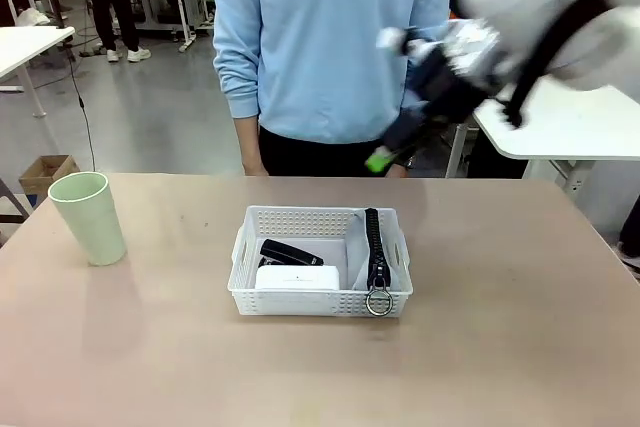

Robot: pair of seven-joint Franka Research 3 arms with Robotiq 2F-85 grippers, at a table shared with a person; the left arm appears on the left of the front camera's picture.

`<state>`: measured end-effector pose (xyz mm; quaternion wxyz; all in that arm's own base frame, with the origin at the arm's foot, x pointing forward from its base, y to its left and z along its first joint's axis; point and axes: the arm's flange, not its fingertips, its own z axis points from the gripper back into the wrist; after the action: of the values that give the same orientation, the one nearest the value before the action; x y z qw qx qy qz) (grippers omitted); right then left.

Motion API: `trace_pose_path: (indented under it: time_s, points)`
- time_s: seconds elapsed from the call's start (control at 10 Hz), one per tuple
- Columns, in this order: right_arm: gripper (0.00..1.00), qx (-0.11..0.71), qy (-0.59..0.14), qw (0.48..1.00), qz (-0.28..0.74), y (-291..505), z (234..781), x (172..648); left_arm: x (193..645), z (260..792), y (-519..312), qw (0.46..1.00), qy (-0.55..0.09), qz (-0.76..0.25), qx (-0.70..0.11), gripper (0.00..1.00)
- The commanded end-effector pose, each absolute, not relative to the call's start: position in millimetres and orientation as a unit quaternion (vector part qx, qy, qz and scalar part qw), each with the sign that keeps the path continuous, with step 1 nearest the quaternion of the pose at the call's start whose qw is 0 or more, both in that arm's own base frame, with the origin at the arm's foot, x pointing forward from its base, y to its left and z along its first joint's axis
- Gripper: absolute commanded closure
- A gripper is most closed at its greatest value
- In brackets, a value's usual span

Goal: Efficiently arrange items inside the basket to fit them all.
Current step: Pick up the Stapler and place it inside the Organizing basket.

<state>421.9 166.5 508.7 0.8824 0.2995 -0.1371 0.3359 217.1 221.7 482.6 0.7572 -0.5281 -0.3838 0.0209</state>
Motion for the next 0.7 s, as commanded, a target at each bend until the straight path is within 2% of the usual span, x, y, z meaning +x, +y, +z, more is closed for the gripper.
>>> trace_pose_path:
  time_s: [0.0, 0.3, 0.5, 0.6]
  points:
    - [0.0, 0.394, -0.091, 0.876, 0.262, 53.0, 485.1, 418.7, 217.1, 484.2, 220.8, 0.75, -0.393, 0.014, -0.532, 0.0]
    - [0.0, 0.535, -0.093, 0.824, 0.163, -81.5, 436.3, 387.0, 217.1, 484.2, 220.8, 0.75, -0.393, 0.014, -0.532, 0.0]
    - [0.0, 0.638, -0.125, 0.756, 0.074, -159.7, 387.0, 356.7, 217.1, 484.2, 220.8, 0.75, -0.393, 0.014, -0.532, 0.0]
    - [0.0, 0.659, -0.142, 0.738, 0.028, -182.9, 363.5, 343.8, 217.1, 484.2, 220.8, 0.75, -0.393, 0.014, -0.532, 0.0]
